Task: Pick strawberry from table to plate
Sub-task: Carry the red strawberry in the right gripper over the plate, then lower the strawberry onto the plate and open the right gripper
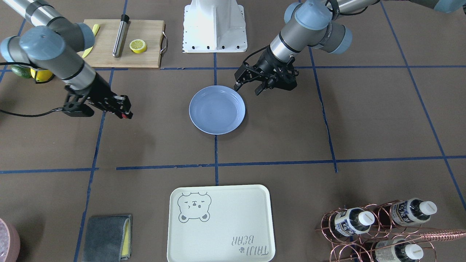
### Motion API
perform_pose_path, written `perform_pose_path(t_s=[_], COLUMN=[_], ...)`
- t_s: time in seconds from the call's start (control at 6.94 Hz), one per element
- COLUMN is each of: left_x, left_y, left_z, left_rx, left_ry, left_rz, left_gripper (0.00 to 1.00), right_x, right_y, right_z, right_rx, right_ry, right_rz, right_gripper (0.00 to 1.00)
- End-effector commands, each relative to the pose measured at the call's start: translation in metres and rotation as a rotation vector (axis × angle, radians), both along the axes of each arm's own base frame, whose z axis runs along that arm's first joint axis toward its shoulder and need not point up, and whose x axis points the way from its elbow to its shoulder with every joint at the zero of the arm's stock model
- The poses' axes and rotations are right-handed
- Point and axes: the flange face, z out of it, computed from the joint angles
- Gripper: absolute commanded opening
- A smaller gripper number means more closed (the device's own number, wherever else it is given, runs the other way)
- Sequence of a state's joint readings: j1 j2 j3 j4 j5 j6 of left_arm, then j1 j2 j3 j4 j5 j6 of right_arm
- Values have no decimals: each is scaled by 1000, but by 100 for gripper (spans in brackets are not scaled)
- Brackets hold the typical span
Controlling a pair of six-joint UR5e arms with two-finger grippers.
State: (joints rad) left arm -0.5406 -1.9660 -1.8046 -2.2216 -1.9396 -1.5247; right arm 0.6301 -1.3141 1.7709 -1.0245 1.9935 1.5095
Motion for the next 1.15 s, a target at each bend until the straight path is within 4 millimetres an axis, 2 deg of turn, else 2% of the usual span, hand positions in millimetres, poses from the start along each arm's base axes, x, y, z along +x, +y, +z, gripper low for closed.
perform_pose_path(t_s=[0.0,0.14,0.29,0.43,0.72,1.01], left_x=[-51,-67,-77,-77,-76,-77], left_y=[-20,-17,-21,-21,-21,-21], left_z=[26,43,56,57,57,57], left_rx=[7,49,60,63,63,64], left_ry=[-30,-61,-86,-89,-89,-88], left_rz=[-64,-59,-66,-64,-64,-66], left_gripper=[92,95,95,96,98,99], right_x=[-100,-131,-156,-172,-195,-197], right_y=[29,15,5,11,37,39], right_z=[-111,-139,-150,-147,-143,-141], right_rx=[-76,-133,-152,-143,-134,-138], right_ry=[29,8,18,37,55,62], right_rz=[55,109,119,123,107,104], right_gripper=[0,0,0,0,0,0])
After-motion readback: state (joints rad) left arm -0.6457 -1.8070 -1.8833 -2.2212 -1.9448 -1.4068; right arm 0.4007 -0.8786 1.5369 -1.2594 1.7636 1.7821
